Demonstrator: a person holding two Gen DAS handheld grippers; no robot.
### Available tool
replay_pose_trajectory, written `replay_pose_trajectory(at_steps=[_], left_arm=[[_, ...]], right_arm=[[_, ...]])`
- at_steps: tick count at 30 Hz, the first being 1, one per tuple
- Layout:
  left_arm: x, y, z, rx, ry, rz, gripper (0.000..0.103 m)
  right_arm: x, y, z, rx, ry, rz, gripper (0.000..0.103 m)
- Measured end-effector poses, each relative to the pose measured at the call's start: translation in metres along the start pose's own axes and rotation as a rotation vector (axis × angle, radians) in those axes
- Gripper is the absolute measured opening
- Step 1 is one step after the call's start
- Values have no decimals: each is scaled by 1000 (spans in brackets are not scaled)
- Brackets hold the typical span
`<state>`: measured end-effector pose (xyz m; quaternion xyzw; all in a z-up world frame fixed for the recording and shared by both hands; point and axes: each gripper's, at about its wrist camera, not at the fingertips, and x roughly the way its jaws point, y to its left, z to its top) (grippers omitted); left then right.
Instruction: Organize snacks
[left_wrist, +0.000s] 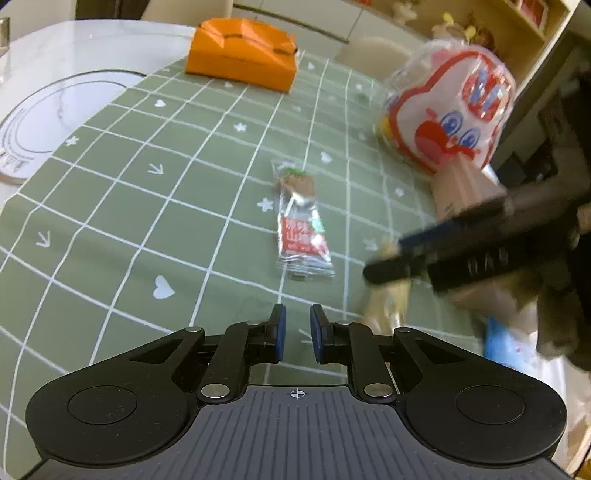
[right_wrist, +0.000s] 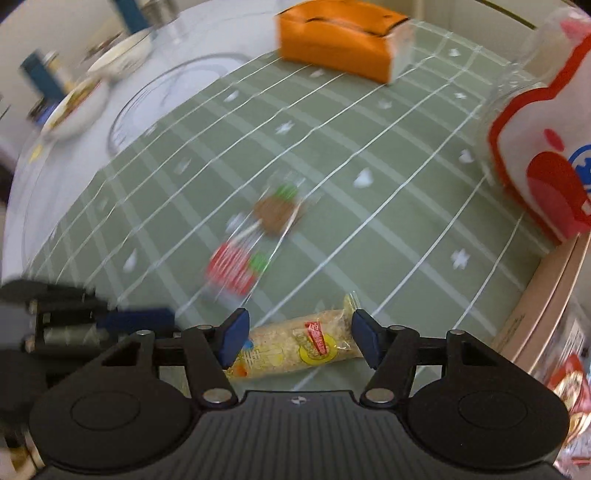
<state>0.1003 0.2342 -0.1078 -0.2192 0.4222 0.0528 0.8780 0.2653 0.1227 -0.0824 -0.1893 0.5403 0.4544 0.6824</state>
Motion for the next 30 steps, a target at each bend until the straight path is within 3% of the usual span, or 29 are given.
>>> replay_pose_trajectory(at_steps=[5,8,10,13,14,15,18,22,26,30], left_arm=[[-27,-5,-7,-8,-50,39,20],[-36,-10,-20,-19,-47,51,20],[-41,-11,-29,-34,-36,41,20],[-47,-10,-41,-56,-27,31,21],[-49,-9,-45,-65,-27,30,21],[-51,-8,-48,-73,-29,31,21],[-53,-4,-52,-92,-37,36,21],[-51,-11,-49,-91,-47,22,21],[-48,-29,-40,-96,-78,13,21],[-26,-60,-25,-21,-46,13,21]], right_arm=[[-7,-3,19,171,-71,-3,59],[13,-1,42,293,-97,-11,60],[31,5,52,343,-110,-66,60],[45,25,58,291,-134,-125,56],[44,32,56,249,-129,-136,43],[43,39,53,199,-113,-136,40],[26,51,32,106,-107,-104,37],[-18,44,-12,93,-104,8,37],[-62,36,-67,46,-132,-1,37],[-82,23,-125,65,-118,-7,37]])
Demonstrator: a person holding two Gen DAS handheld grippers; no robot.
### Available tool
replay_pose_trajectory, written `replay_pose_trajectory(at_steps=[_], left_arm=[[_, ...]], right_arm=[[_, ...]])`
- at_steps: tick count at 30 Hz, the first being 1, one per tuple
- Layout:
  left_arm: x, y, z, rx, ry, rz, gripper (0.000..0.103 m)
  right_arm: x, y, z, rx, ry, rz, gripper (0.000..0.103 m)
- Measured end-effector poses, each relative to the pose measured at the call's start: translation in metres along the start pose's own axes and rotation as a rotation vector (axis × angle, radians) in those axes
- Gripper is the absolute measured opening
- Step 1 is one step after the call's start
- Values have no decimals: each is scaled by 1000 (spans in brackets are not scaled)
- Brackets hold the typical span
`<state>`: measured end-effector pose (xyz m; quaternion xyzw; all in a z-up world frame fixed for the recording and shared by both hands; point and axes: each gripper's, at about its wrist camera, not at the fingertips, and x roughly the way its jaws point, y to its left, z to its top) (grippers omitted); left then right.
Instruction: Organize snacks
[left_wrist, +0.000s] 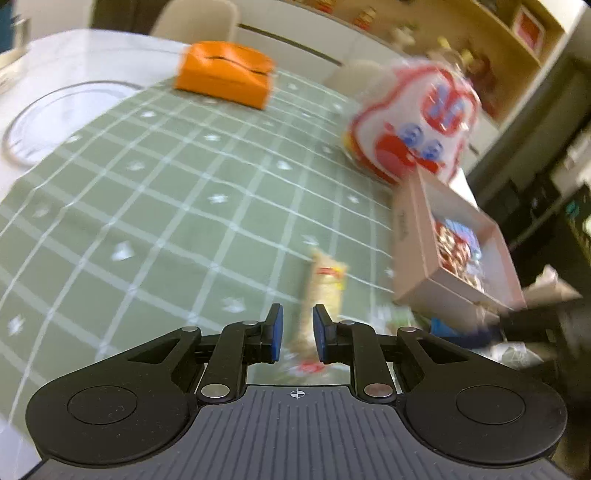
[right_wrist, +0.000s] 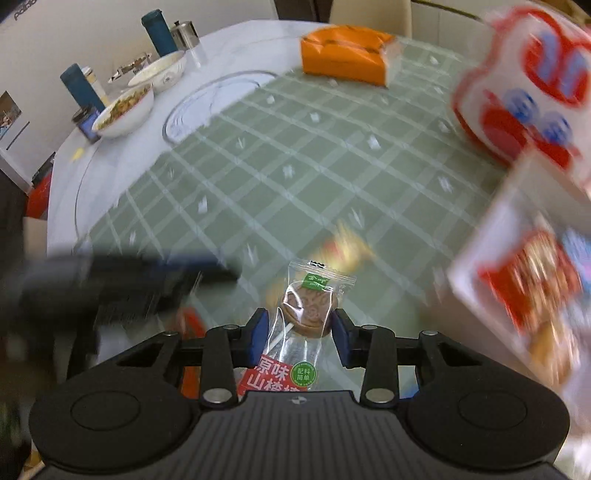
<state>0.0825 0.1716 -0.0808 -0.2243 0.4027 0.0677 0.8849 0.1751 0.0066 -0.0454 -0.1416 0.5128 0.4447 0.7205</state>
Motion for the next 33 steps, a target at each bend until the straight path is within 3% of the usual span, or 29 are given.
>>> replay_pose_trajectory(at_steps=[4,9,15,18,24,28,33], left_arm=[[27,-33,6,86,41,71,22],[48,-51,9,150,71,189,33],[52,-53,10,169,86,199,37],[46,-53,6,170,94,187,31],[16,-29,-15,86,83,160,29],[-16,4,-25,17,37,207,28],[-57,53,-42,-104,2,272,28]], right_arm=[[-4,-10,-43,0,11,-39,37],[-10,-20,-79,21,7,-48,39],[-14,-25,-95,21,8,-42,51],[-13,-19,-99,-8,5,-46,51],[-16,9,-95,-113,-92,-69,64],[-10,35,-86,-148,-55,45,65],[12,69,-65,-90,19,176,66]])
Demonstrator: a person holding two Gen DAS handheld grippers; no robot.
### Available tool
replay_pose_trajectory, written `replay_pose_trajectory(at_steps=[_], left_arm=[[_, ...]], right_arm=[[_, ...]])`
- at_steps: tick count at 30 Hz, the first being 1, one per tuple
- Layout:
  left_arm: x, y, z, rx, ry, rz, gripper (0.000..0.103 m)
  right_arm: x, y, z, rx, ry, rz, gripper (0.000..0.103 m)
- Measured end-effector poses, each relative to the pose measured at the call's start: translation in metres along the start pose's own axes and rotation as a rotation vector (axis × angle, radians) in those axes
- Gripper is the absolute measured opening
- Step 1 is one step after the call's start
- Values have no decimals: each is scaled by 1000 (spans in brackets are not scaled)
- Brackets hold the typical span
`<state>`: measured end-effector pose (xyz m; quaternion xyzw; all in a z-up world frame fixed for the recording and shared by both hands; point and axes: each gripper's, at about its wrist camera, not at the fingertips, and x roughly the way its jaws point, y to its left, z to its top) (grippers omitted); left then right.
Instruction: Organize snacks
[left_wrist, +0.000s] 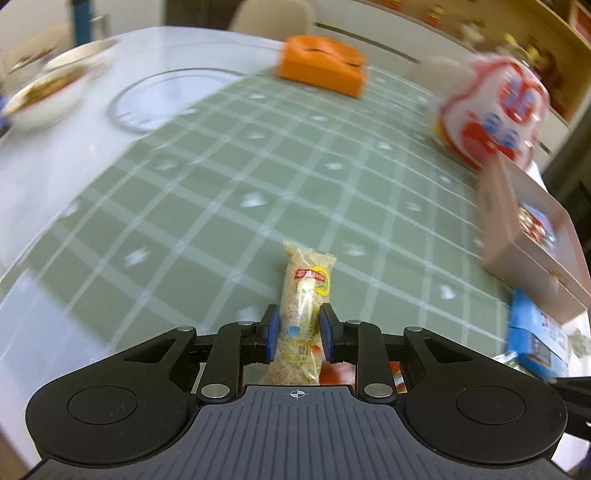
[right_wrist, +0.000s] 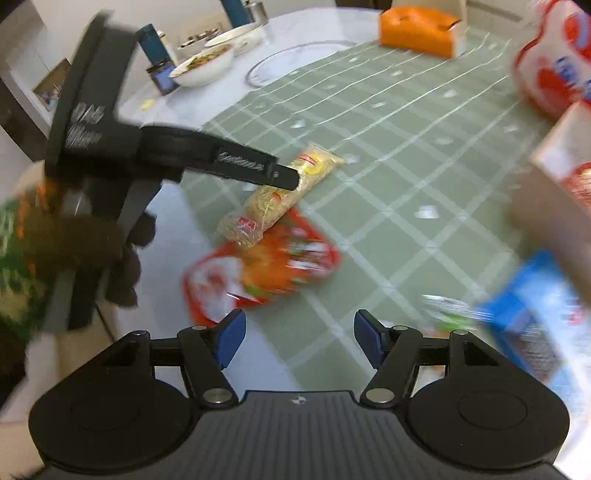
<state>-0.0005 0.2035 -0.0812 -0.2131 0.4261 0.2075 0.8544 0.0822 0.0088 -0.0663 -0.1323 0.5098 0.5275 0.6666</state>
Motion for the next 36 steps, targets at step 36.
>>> replay_pose_trajectory(at_steps=[36], left_arm=[[-16,-90,-76,195,165,-222,30]], right_arm=[[-9,-32,-65,41,-11,-308,95]])
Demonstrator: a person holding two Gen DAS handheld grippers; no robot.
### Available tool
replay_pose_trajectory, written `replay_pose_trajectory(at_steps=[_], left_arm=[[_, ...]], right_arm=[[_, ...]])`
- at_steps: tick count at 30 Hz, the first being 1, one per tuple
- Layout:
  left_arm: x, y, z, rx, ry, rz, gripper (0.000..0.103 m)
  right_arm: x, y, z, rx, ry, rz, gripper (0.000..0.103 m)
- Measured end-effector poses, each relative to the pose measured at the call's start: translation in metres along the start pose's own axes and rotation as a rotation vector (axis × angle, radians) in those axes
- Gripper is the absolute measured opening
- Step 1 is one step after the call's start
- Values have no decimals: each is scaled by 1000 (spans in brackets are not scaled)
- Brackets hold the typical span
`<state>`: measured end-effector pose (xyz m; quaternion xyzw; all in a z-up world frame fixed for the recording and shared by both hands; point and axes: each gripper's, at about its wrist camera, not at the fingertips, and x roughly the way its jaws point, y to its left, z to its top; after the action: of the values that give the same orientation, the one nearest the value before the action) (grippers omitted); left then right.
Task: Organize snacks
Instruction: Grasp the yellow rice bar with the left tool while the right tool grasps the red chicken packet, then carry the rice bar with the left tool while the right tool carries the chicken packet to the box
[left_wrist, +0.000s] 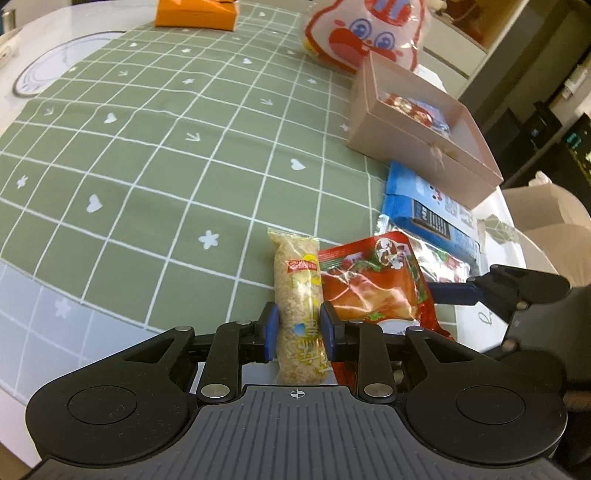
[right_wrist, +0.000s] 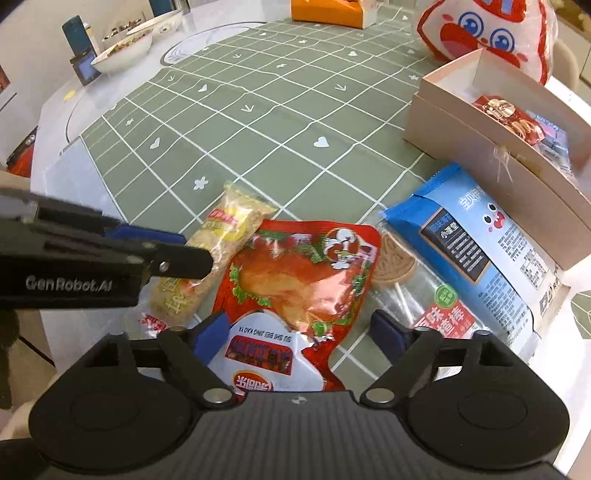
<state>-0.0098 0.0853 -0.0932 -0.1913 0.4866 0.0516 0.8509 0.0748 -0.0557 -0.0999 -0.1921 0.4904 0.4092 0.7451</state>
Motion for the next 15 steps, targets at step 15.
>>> replay_pose_trajectory(at_steps=[15], left_arm=[[11,-18,-4,246,-2,67,42]], right_arm=[[-3,16,-26,-25,-82,-46,103]])
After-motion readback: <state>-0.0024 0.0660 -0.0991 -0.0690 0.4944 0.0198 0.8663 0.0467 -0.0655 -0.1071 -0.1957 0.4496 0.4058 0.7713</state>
